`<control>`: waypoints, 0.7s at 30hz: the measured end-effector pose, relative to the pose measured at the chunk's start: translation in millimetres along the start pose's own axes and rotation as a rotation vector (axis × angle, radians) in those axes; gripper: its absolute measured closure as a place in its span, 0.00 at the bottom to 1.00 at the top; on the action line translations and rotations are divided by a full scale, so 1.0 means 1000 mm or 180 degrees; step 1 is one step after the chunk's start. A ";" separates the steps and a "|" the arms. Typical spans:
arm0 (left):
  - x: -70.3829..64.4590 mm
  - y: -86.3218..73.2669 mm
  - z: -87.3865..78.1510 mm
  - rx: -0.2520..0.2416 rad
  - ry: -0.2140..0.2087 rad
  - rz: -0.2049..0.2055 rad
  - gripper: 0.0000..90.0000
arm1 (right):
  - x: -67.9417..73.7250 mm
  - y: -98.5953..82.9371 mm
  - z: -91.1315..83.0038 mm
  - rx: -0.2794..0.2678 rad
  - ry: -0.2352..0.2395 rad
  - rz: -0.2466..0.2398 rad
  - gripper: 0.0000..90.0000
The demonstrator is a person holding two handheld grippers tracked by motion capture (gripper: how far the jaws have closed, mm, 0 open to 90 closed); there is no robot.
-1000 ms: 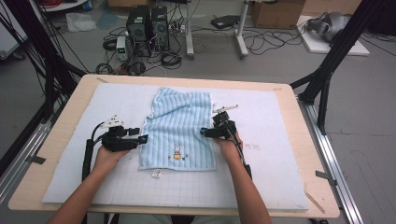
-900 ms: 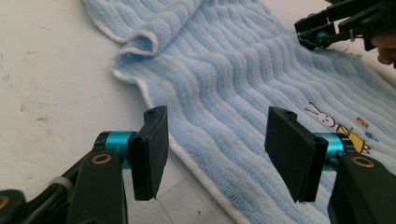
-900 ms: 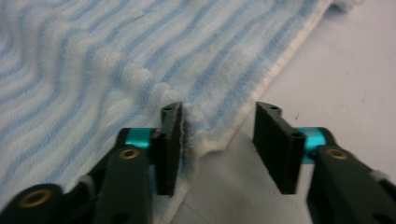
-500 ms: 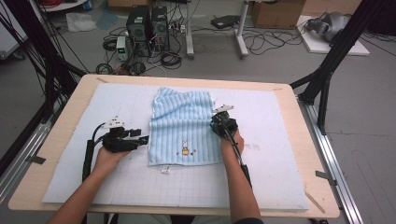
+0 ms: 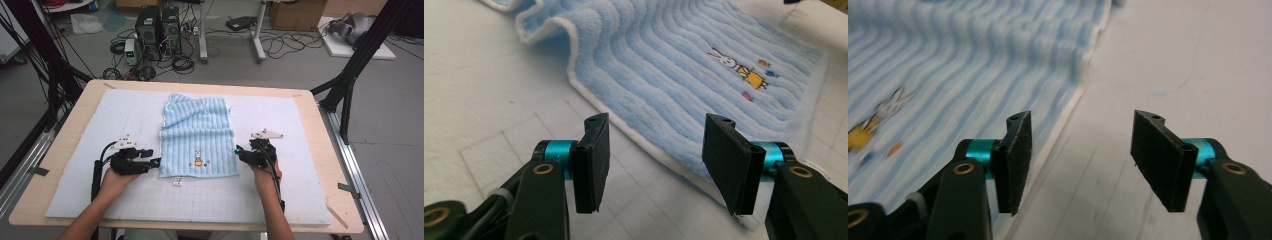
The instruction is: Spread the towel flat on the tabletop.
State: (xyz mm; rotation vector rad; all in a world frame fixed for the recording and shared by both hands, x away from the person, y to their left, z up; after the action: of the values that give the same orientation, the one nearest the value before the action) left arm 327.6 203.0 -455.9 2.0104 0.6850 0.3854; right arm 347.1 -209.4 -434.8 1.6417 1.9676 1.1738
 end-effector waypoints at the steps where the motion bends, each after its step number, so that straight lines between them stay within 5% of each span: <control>1: -0.002 -0.001 -0.001 0.0022 0.0002 0.0008 0.50 | 0.002 -0.006 -0.004 0.0051 -0.0031 -0.0038 0.48; 5: -0.012 -0.003 -0.003 0.0087 -0.0022 0.0021 0.51 | 0.005 -0.027 -0.015 0.0277 -0.0073 -0.0177 0.49; 9: -0.023 -0.002 -0.001 0.0154 -0.0045 0.0103 0.52 | 0.010 -0.041 -0.026 0.0263 0.0173 -0.0153 0.50; 13: -0.041 0.000 0.006 0.0367 0.0117 0.0589 0.58 | 0.018 -0.046 -0.033 0.0222 0.0387 -0.0256 0.55; 19: -0.054 0.000 0.005 0.0356 0.0052 0.0835 0.92 | 0.023 -0.049 -0.022 0.0428 0.0362 -0.0464 0.65; 21: -0.056 0.000 0.004 0.0356 0.0073 0.0810 0.96 | 0.021 -0.049 -0.022 0.0459 0.0502 -0.0383 0.81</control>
State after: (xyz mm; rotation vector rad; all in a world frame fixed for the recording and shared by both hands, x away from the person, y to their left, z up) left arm 285.5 166.5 -457.1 2.2105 0.4736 0.5306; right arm 293.5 -198.8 -453.5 1.5131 2.2631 1.1723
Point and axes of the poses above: each handheld gripper's, and its own axes: z roughly forward along the jaws, y roughly out of its top, x roughly to its left, the point moved 1 cm from there along z, roughly forward along the jaws, and after that the axes turned 15 degrees about z, right-handed, at the moved point
